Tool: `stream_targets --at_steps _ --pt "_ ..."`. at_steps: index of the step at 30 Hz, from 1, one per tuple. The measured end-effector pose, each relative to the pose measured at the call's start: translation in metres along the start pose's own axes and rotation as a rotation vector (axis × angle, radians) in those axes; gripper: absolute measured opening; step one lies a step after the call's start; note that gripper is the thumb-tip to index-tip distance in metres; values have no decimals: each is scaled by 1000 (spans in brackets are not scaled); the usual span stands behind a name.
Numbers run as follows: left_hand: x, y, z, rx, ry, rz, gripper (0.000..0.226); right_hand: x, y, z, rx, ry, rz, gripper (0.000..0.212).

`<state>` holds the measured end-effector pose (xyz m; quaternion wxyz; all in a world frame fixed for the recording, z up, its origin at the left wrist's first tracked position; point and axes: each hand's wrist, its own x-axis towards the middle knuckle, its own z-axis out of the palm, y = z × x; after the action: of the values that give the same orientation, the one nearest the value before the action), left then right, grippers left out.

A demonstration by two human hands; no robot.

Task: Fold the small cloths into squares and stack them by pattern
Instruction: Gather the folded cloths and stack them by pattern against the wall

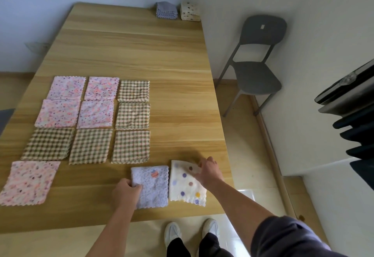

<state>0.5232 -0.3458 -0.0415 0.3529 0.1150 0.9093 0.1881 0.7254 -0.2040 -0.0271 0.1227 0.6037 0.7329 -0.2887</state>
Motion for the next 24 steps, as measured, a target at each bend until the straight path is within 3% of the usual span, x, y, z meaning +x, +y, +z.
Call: stream_targets --at_steps 2,6,8,11,15,19,24 --pt "1 4 -1 -2 -24 21 12 -1 2 -7 187 -25 37 20" --pt "-2 14 -2 -159 -103 90 10 -8 20 -18 611 -89 102 33" --pt "-6 20 0 -251 -202 102 10 -11 34 -21 905 -124 172 41" --pt "-16 28 6 -478 -388 33 24 -21 57 -32 1344 -225 248 32" --pt "-34 41 17 -688 -586 -44 31 -25 92 -49 1557 -298 223 33" --pt "-51 57 40 -767 -636 -52 30 -27 130 -68 1652 -343 149 60" --pt "-83 103 89 -838 -683 -55 29 -19 188 -107 1660 -404 129 56"
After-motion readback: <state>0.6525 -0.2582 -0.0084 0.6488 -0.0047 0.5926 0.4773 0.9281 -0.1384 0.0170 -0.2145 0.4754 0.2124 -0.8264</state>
